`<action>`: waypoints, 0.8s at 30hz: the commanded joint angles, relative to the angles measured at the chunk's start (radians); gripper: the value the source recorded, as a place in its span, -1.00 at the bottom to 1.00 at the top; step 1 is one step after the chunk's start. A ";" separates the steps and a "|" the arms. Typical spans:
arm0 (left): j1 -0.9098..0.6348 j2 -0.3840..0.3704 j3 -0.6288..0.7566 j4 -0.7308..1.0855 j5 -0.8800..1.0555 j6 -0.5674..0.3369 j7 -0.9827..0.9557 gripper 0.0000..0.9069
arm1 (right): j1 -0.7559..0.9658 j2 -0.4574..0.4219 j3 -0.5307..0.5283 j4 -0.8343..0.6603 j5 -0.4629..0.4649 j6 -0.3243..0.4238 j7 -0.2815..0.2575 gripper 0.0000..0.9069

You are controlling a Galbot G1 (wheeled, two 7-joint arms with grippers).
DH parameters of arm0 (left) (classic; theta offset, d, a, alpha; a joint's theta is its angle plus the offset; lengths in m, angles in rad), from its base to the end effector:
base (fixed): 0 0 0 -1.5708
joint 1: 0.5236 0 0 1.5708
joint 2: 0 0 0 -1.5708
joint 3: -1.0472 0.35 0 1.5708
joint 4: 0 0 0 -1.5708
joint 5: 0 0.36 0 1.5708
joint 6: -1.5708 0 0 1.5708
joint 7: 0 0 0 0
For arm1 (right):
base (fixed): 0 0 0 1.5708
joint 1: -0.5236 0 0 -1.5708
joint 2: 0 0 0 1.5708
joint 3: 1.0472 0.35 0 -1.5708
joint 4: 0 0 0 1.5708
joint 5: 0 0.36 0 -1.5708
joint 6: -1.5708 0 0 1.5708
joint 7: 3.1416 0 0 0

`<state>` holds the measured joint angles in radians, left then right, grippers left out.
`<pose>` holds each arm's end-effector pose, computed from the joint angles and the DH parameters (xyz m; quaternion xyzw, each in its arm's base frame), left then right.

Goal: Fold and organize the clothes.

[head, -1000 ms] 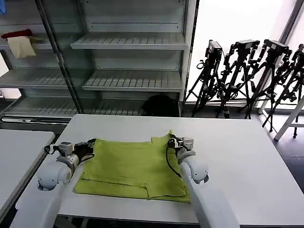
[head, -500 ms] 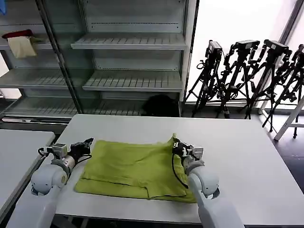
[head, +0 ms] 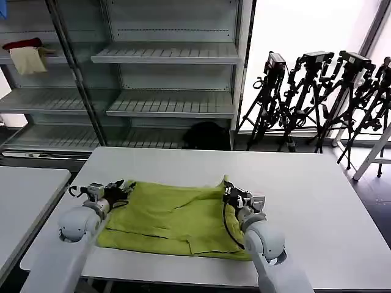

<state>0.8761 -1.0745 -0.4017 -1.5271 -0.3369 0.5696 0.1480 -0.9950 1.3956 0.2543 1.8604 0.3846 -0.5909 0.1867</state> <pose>0.4101 0.1357 -0.2766 -0.0858 -0.9624 -0.0742 0.2467 0.3457 0.0473 -0.2417 0.1063 -0.9791 -0.0473 0.1670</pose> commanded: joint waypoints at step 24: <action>0.003 0.009 -0.030 -0.047 -0.071 -0.010 -0.007 -1.00 | -0.008 0.006 -0.002 0.039 -0.006 0.002 0.006 -1.00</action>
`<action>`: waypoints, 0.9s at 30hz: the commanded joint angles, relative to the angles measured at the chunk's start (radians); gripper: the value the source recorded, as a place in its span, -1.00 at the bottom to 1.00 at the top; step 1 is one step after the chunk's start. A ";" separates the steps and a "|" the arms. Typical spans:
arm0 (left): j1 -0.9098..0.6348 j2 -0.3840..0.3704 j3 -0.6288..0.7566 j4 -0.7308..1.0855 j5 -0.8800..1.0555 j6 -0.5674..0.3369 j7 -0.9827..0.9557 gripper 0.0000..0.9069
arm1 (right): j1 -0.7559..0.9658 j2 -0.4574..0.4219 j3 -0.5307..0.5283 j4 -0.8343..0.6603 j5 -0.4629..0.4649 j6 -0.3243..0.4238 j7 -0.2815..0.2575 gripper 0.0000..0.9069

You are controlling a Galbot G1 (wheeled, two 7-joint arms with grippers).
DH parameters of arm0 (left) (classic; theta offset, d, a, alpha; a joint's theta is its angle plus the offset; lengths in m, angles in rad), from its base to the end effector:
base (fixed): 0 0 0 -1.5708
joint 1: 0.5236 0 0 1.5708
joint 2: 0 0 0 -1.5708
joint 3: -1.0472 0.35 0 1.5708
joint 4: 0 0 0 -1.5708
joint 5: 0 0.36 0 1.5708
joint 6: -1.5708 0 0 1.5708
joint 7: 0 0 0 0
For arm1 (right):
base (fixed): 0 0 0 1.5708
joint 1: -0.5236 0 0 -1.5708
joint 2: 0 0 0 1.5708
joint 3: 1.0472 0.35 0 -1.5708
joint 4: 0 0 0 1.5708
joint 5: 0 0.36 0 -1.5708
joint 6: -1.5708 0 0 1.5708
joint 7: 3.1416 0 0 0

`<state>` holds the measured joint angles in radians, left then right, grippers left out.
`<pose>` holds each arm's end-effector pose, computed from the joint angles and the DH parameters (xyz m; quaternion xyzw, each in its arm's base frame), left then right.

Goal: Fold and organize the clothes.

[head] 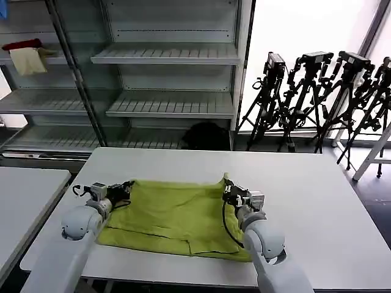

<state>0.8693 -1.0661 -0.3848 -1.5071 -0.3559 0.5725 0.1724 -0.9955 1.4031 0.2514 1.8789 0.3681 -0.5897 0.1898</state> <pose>0.4122 0.1368 -0.2820 -0.1012 -0.9584 -0.0672 0.2583 0.3430 0.0507 -0.2354 0.1058 -0.9810 -0.0446 0.1561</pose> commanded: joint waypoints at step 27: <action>0.421 0.002 -0.252 -0.406 -0.189 -0.078 -0.017 -1.00 | -0.380 -0.026 0.050 0.286 -0.029 0.004 -0.038 -1.00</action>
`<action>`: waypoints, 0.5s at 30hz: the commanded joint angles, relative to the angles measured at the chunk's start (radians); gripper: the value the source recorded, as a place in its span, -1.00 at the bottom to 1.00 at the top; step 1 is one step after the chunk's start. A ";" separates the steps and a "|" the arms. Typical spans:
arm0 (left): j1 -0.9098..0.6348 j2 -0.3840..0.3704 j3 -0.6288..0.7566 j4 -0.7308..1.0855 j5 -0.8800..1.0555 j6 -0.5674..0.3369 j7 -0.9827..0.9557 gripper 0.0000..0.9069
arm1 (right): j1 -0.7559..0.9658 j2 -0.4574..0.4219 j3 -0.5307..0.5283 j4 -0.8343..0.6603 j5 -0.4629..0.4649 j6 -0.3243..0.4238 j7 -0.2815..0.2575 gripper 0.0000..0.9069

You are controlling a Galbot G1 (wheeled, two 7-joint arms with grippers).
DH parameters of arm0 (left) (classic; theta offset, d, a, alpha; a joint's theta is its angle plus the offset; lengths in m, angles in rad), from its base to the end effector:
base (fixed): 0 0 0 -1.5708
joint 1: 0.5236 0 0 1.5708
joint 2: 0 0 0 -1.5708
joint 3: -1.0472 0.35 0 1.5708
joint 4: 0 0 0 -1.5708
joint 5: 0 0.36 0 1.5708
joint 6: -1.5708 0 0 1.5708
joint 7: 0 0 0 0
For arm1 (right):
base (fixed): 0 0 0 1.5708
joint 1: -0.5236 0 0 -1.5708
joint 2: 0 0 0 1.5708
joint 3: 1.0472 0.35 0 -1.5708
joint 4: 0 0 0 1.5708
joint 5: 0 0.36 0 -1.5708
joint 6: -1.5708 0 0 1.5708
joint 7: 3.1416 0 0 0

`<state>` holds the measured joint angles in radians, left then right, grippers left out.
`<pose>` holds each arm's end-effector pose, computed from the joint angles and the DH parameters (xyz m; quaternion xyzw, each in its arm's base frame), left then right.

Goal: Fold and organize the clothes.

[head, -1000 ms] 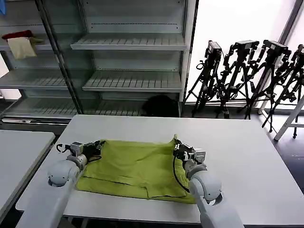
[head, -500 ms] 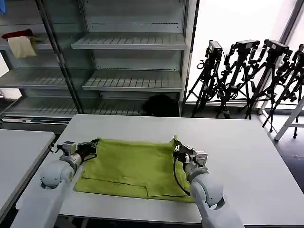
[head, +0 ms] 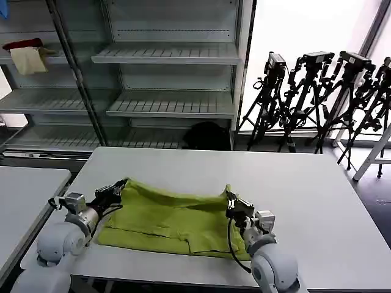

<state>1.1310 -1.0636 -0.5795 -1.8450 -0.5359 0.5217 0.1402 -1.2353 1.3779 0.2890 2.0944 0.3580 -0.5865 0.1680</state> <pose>0.3271 0.1396 -0.2395 -0.1141 -0.9790 0.0124 0.1685 0.2641 0.0385 -0.2343 0.1151 -0.9778 -0.0581 0.1650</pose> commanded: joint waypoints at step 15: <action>0.155 0.036 -0.088 -0.024 0.044 -0.037 0.027 -1.00 | -0.202 0.006 0.003 0.114 -0.065 0.002 -0.019 -1.00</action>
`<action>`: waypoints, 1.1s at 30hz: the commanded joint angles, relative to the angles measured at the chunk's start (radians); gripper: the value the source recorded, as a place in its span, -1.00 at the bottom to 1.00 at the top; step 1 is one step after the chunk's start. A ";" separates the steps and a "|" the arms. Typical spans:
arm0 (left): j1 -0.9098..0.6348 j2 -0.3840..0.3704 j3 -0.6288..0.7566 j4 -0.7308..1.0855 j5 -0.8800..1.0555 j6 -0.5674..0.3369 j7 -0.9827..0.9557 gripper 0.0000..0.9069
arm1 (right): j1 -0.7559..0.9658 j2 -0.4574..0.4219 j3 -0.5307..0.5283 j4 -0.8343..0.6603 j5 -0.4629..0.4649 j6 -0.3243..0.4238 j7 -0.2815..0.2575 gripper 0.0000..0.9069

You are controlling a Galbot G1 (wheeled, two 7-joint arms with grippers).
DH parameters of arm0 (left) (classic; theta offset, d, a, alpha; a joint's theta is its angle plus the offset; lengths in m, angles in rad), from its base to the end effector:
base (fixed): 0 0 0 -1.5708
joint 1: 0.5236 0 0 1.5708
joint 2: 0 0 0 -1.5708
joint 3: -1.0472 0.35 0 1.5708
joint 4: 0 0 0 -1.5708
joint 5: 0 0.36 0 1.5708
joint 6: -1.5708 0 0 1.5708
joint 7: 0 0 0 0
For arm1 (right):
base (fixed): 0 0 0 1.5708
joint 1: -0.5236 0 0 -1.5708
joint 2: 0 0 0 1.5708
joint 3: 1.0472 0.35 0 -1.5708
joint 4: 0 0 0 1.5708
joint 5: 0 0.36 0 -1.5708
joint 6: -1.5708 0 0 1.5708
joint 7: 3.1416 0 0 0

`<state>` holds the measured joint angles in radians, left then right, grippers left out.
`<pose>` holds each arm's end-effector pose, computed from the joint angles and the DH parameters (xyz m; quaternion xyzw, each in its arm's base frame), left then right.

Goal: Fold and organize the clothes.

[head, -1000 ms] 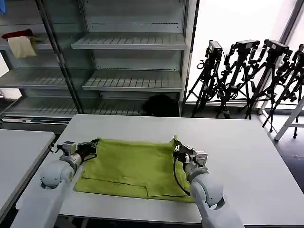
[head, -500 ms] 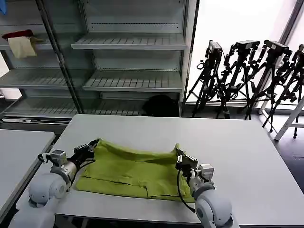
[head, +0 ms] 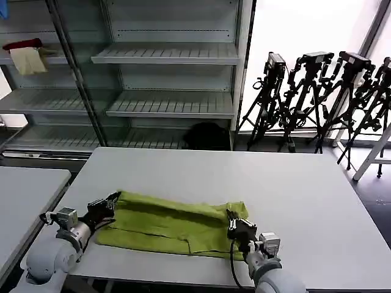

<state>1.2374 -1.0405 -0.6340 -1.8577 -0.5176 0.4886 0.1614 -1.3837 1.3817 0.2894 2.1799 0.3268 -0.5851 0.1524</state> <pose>0.3002 0.1583 -0.2562 -0.1009 -0.9771 -0.0025 0.1875 0.2201 0.0402 -0.2405 0.1211 -0.9719 -0.0621 0.1921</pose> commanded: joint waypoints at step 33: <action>0.127 -0.066 -0.032 -0.092 0.216 -0.020 -0.025 1.00 | -0.073 0.053 0.018 -0.041 -0.587 0.008 -0.056 1.00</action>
<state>1.3568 -1.0886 -0.6576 -1.9302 -0.3021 0.4886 0.1654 -1.4507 1.4230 0.2977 2.1355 -0.0966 -0.5785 0.1065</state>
